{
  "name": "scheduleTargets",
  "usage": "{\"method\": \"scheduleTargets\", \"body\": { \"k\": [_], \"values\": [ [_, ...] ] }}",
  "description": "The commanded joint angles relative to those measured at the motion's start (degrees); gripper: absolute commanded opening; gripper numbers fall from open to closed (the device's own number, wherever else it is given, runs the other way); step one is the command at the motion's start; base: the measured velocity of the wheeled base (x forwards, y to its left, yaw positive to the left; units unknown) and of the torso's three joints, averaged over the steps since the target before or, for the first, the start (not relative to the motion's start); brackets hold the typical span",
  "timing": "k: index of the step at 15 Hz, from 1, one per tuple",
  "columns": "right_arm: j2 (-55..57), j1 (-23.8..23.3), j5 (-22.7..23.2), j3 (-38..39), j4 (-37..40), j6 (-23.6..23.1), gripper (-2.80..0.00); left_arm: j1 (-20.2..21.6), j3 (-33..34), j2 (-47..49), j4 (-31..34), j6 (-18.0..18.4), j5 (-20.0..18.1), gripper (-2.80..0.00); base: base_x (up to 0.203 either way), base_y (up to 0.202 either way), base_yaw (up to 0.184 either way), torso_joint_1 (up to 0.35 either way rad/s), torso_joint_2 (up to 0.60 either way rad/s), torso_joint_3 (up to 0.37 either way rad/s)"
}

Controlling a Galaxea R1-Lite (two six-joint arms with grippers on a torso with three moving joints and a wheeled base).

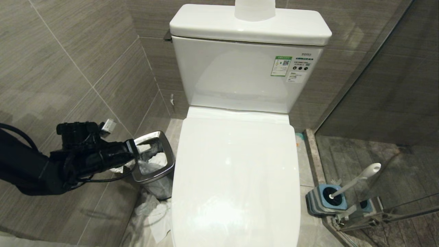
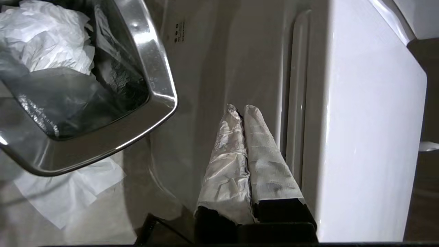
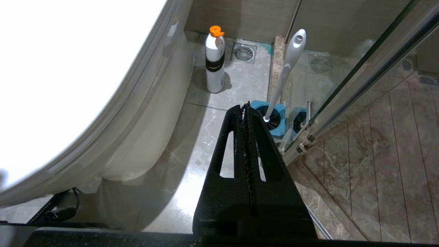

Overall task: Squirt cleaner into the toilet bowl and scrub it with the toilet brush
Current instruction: Use the left hand to lift the toilet lid slightly

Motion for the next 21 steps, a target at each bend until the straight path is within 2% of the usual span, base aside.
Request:
{"method": "scheduleTargets", "body": {
  "k": [1, 4, 6, 9, 11, 16, 17, 21],
  "values": [
    [0.05, 0.0, 0.03, 0.01, 0.0, 0.0, -2.8, 0.39, 0.9, -1.2, 0.6, -0.37, -0.38, -2.8, 0.0, 0.0, 0.0, 0.0, 0.0, 0.0],
    [0.05, 0.03, 0.02, 0.01, 0.0, 0.0, -2.8, -0.38, 4.45, -2.64, 0.52, -1.88, -2.32, -2.8, 0.0, 0.0, 0.0, 0.0, 0.0, 0.0],
    [0.05, 0.06, 0.02, 0.01, 0.0, 0.0, -2.8, -0.02, 7.57, -4.35, 0.21, -4.13, -7.48, -2.8, 0.0, 0.0, 0.0, 0.0, 0.0, 0.0],
    [0.05, 0.0, 0.03, 0.01, 0.0, 0.0, -2.8, 2.87, 9.11, -5.37, 0.35, -4.99, -18.74, -2.8, 0.0, 0.0, 0.0, 0.0, 0.0, 0.0],
    [0.05, 0.0, -0.06, 0.01, 0.0, 0.0, -2.8, 5.12, 10.34, -5.31, 0.61, -5.03, -24.59, -2.8, 0.0, 0.0, 0.0, 0.0, 0.0, 0.0],
    [0.05, 0.02, 0.01, 0.01, 0.0, 0.0, -2.8, 6.75, 15.11, -2.06, 0.35, -4.74, -42.44, -2.8, 0.0, 0.0, 0.0, 0.0, 0.0, 0.0],
    [0.05, 0.0, -0.05, 0.01, 0.0, 0.0, -2.8, 6.8, 15.28, -1.08, 0.24, -4.35, -44.53, -2.8, 0.0, 0.0, 0.0, 0.0, 0.0, 0.0],
    [0.05, 0.09, 0.0, 0.01, 0.0, 0.0, -2.8, 5.82, 15.32, 2.57, 0.36, -0.01, -45.26, -2.8, 0.0, 0.0, 0.0, 0.0, 0.0, 0.0]
  ]
}}
